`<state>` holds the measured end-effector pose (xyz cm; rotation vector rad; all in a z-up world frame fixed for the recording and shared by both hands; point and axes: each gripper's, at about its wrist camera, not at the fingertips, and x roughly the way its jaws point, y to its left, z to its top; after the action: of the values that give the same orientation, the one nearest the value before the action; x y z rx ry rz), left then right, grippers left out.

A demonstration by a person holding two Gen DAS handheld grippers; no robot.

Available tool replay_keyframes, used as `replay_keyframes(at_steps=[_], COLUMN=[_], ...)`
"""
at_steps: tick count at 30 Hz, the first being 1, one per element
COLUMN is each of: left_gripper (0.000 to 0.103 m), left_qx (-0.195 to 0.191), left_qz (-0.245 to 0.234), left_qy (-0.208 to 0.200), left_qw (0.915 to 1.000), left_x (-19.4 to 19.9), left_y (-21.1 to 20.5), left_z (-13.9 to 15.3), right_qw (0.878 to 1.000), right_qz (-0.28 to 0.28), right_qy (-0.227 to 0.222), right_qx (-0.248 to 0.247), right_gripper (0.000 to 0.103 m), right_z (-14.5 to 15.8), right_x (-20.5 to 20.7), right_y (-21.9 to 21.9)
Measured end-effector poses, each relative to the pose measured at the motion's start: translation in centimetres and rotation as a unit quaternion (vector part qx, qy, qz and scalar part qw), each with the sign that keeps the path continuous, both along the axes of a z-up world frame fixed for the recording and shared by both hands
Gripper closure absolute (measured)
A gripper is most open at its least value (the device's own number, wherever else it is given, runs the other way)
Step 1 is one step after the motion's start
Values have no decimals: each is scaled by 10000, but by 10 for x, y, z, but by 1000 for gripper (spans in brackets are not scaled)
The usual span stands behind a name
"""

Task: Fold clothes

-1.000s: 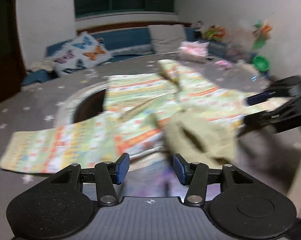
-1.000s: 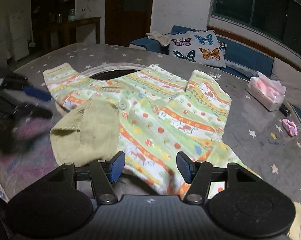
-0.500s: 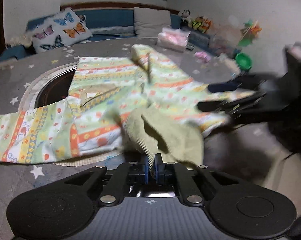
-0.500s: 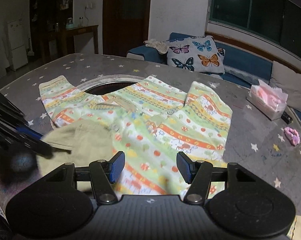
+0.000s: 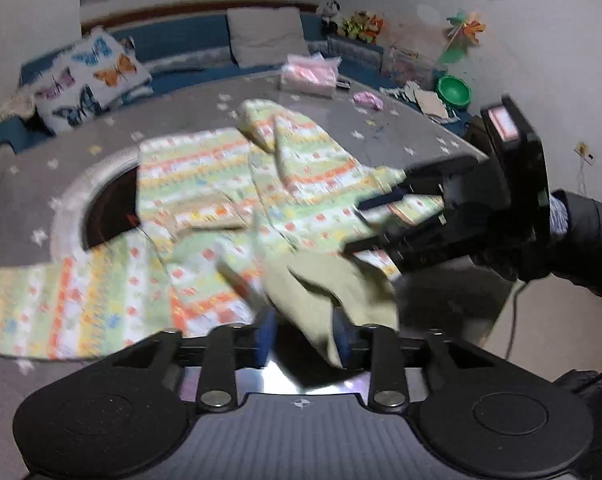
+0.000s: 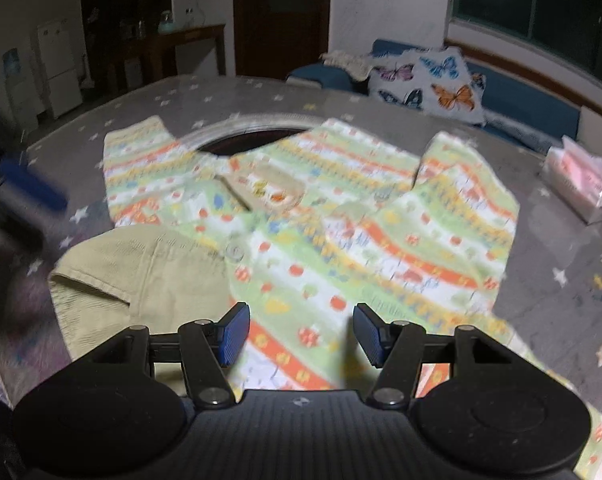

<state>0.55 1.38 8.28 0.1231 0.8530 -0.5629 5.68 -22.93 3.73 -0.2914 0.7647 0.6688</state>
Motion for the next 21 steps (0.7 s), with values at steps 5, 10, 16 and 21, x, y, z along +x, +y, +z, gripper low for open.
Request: replay_keyframes(at_steps=[5, 10, 16, 21], left_gripper=[67, 69, 69, 67], left_qx=[73, 180, 285, 385], left_qz=[428, 1211, 1811, 1929], left_qy=[-238, -317, -458, -678], left_qw=[9988, 9920, 9820, 9781], left_x=[33, 100, 179, 228], left_y=[17, 29, 30, 22], left_z=[2, -17, -38, -49], right_qw=[9996, 9975, 9853, 9727], right_qz=[68, -559, -1477, -2017], right_qy=[271, 262, 317, 410], right_qx=[-49, 334, 795, 1076], right_gripper=[45, 46, 50, 59], right_z=[-3, 12, 19, 11], right_x=[-1, 33, 91, 139], right_y=[-7, -32, -67, -86])
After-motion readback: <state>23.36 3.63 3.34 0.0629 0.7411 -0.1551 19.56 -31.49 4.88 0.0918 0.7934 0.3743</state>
